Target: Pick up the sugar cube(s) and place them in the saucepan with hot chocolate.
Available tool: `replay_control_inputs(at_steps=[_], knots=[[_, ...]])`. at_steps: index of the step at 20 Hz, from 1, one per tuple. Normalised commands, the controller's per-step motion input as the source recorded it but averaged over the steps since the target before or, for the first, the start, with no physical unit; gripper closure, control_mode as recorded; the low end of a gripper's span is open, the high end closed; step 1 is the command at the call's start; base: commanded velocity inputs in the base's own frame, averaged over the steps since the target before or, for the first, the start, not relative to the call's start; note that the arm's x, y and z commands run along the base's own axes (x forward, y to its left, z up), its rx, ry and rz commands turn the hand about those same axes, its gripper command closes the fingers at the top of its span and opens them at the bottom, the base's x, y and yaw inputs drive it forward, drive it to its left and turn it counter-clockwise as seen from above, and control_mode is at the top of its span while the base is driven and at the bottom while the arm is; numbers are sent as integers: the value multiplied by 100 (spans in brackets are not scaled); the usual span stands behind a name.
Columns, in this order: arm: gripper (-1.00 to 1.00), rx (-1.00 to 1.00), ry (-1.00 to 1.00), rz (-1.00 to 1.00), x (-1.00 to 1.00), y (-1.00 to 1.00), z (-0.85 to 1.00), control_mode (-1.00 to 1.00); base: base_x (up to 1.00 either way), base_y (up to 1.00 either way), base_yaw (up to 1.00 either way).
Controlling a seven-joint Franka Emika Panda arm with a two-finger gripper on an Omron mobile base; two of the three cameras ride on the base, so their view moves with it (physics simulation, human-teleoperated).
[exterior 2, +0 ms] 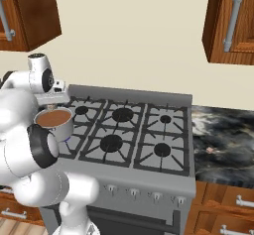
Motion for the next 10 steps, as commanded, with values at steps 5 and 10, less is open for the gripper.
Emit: replay_control_inputs(at_steps=[5, 10], knots=[[100, -2, -2, -2, 19, 23, -26, -100, 0, 0, 0], [100, -3, 0, -2, 27, 22, -34, -100, 0, 0, 0]])
